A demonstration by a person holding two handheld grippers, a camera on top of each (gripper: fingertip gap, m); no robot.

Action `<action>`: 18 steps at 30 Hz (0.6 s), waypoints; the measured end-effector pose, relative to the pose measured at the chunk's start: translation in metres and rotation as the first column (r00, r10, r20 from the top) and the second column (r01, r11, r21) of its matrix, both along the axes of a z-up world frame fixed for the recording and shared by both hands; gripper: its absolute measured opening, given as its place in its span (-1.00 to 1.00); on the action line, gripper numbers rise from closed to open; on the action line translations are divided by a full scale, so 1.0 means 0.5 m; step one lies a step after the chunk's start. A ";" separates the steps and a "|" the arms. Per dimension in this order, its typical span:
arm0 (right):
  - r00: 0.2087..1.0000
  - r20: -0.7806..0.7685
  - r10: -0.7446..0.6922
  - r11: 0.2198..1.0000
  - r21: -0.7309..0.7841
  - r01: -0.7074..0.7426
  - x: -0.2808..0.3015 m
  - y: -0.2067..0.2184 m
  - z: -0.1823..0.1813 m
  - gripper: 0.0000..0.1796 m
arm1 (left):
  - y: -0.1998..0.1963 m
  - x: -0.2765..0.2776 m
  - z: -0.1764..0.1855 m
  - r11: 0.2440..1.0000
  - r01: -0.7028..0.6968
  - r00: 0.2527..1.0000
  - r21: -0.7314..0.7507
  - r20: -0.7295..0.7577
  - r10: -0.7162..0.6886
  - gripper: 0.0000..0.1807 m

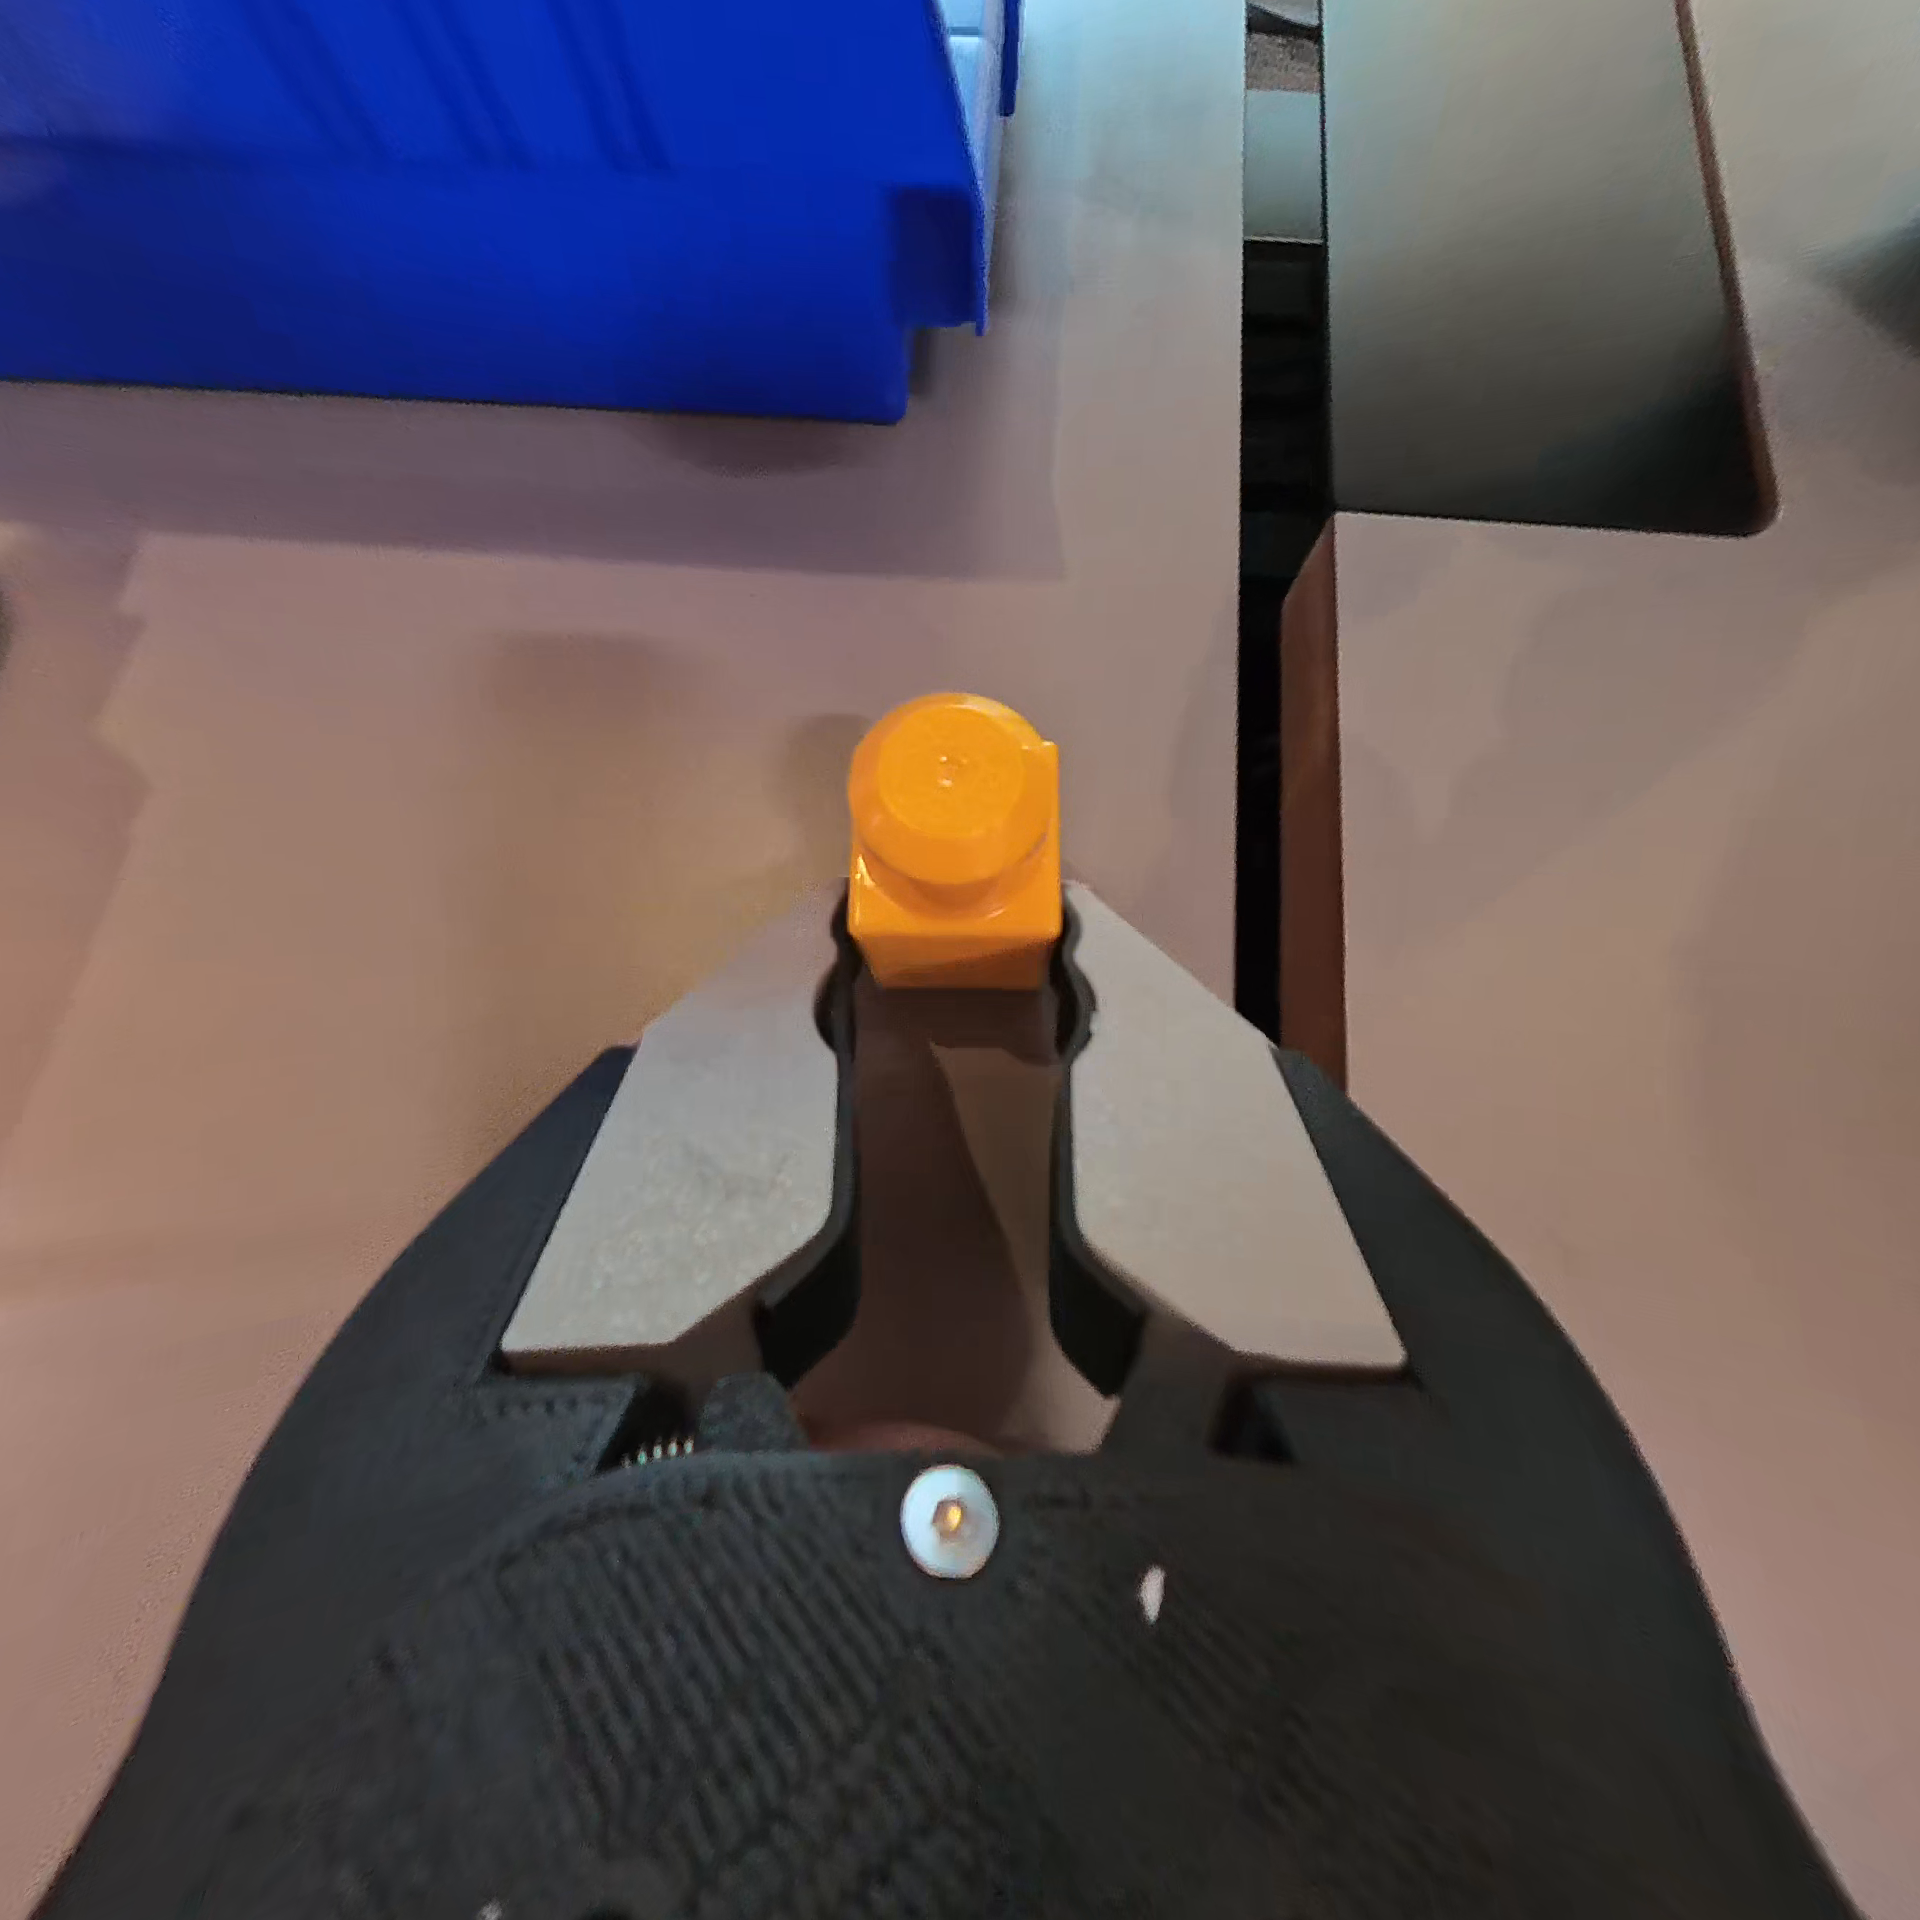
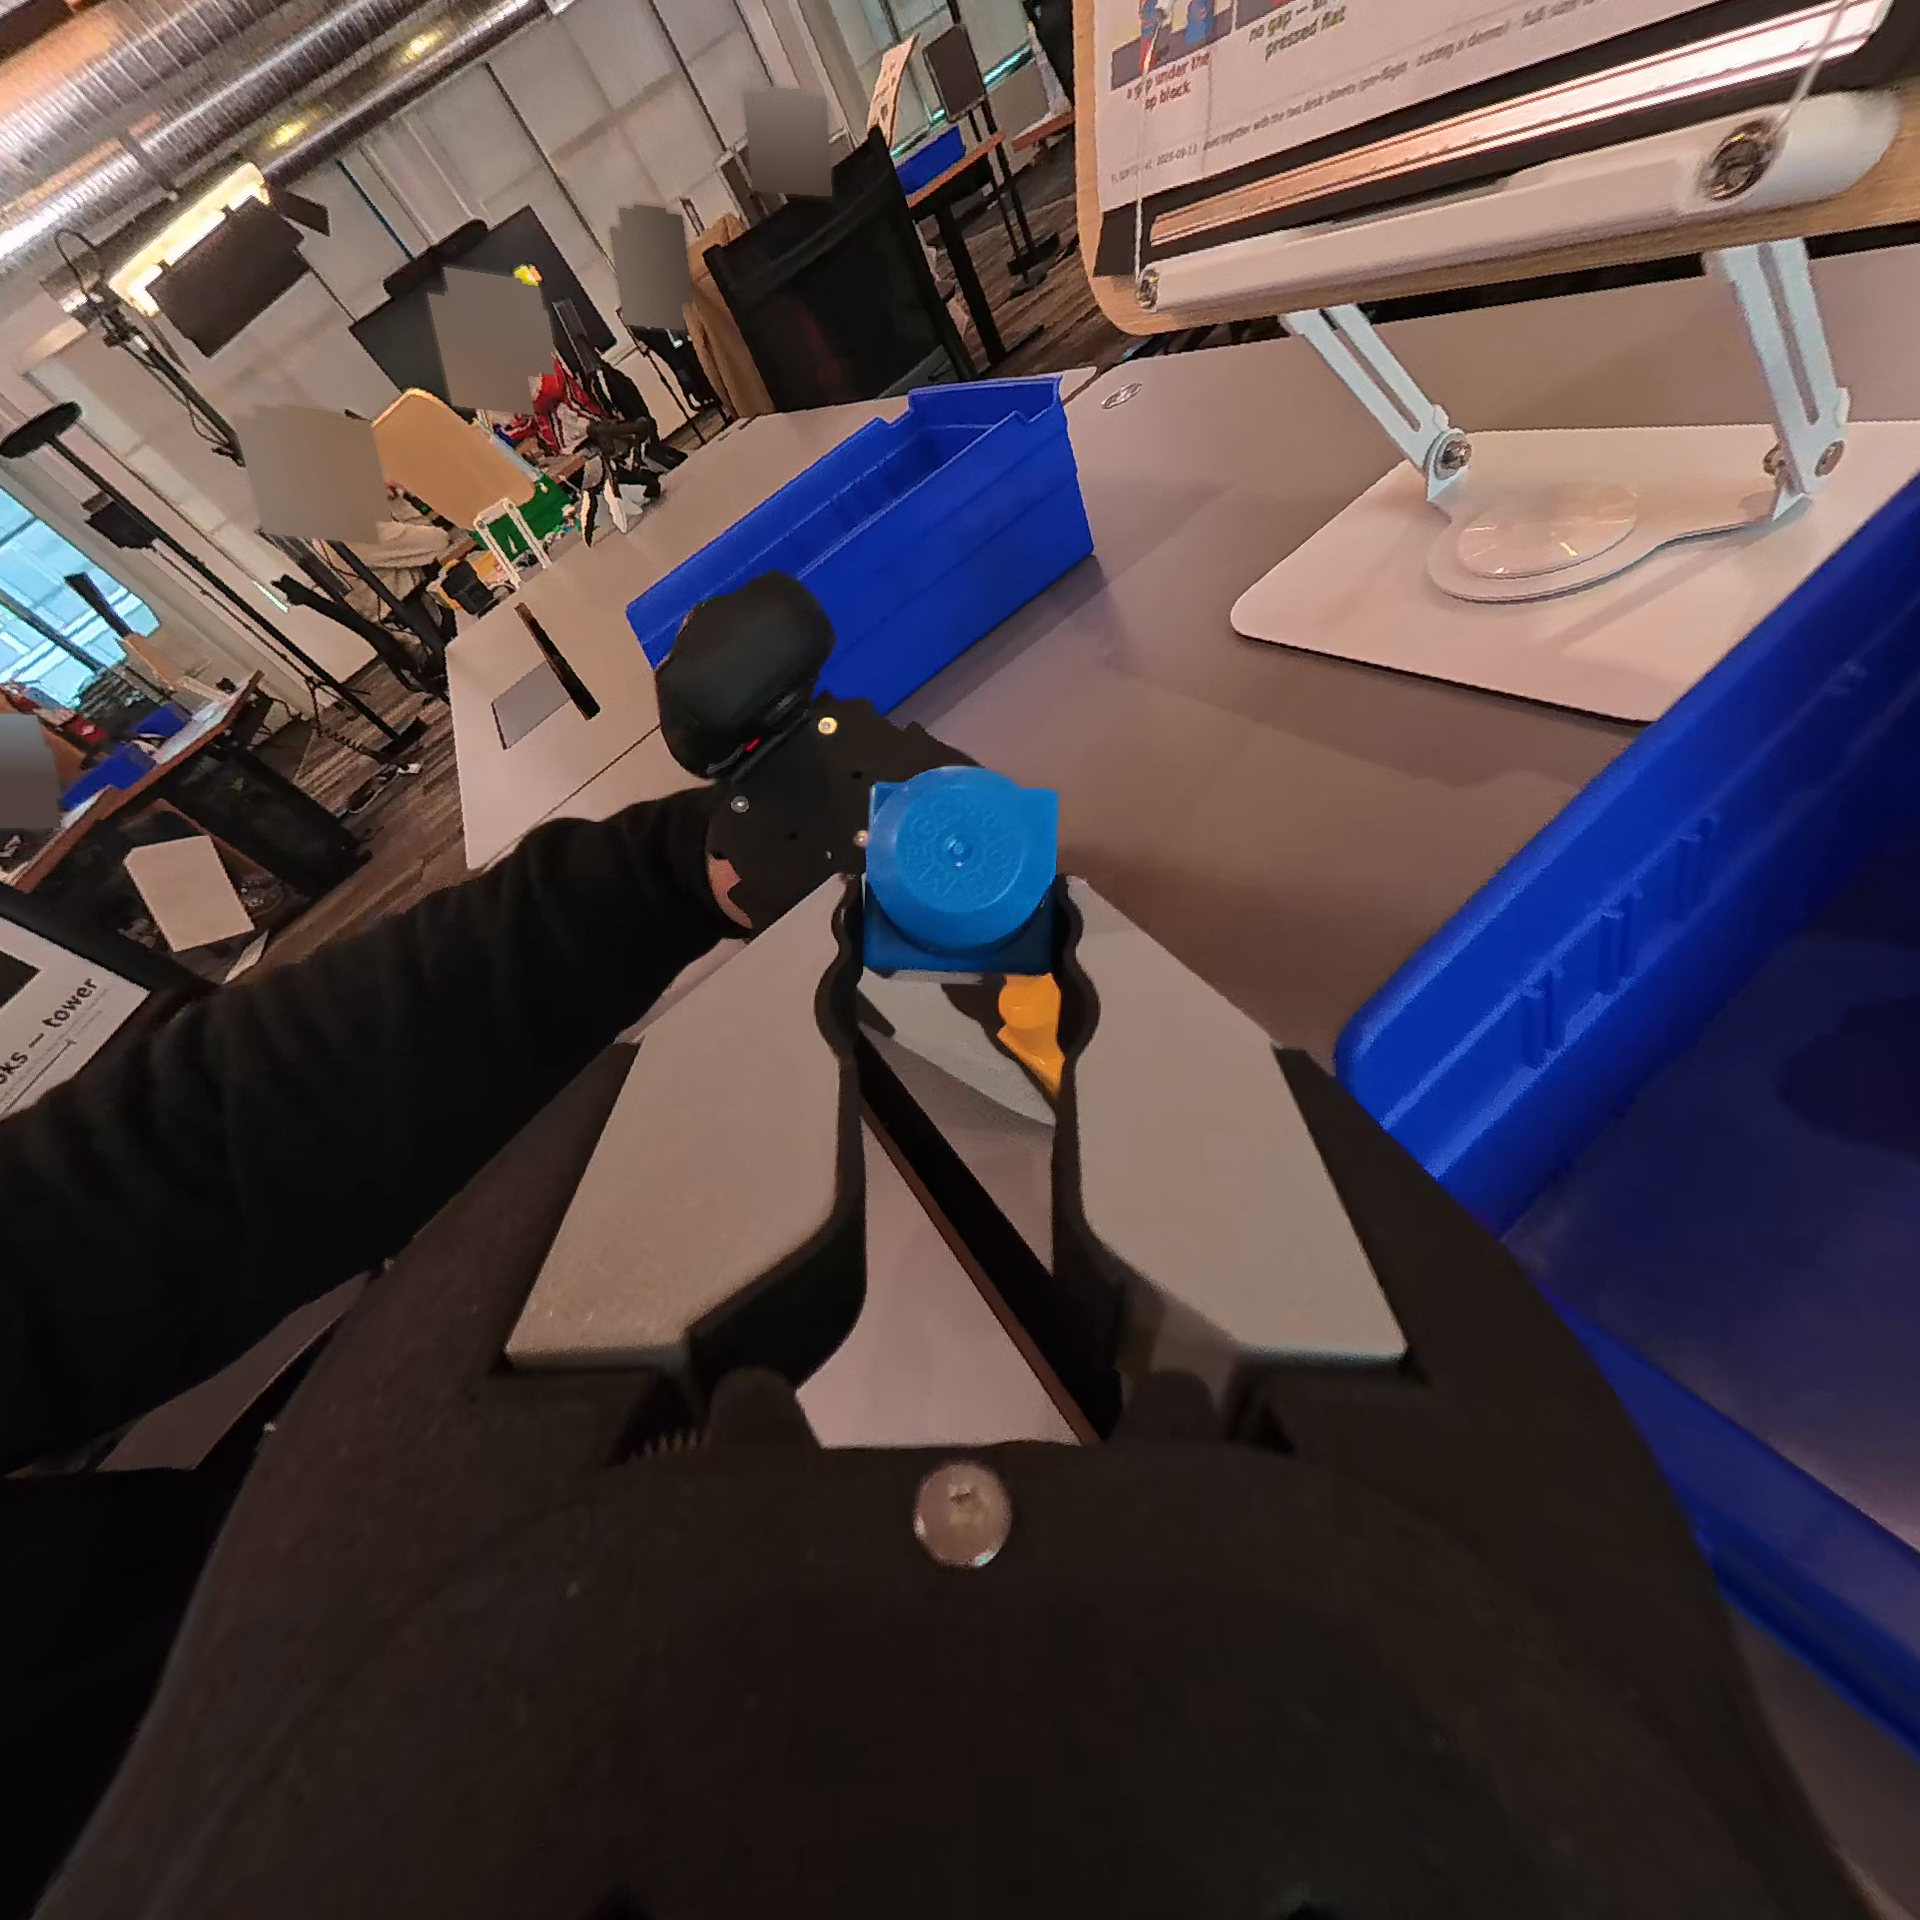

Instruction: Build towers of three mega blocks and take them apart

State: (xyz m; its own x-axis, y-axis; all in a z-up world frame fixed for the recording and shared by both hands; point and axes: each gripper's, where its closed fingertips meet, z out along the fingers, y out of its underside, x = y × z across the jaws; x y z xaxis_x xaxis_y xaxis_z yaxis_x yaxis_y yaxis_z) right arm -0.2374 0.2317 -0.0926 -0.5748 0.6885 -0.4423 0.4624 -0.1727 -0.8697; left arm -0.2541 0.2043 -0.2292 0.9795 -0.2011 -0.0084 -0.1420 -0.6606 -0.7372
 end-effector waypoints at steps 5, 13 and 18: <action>0.992 0.054 0.112 0.993 0.040 -0.114 0.015 -0.040 -0.032 -0.63 | 0.000 0.032 0.013 0.999 0.007 0.999 0.036 0.036 -0.008 -0.62; 0.940 0.062 0.336 0.930 0.136 -0.341 0.083 -0.113 -0.034 -0.63 | -0.060 0.126 0.079 0.992 0.093 0.993 0.084 0.063 -0.098 -0.62; 0.901 0.061 0.430 0.878 0.203 -0.433 0.124 -0.169 -0.028 -0.64 | -0.122 0.170 0.100 0.999 0.005 0.998 0.050 0.068 -0.009 -0.62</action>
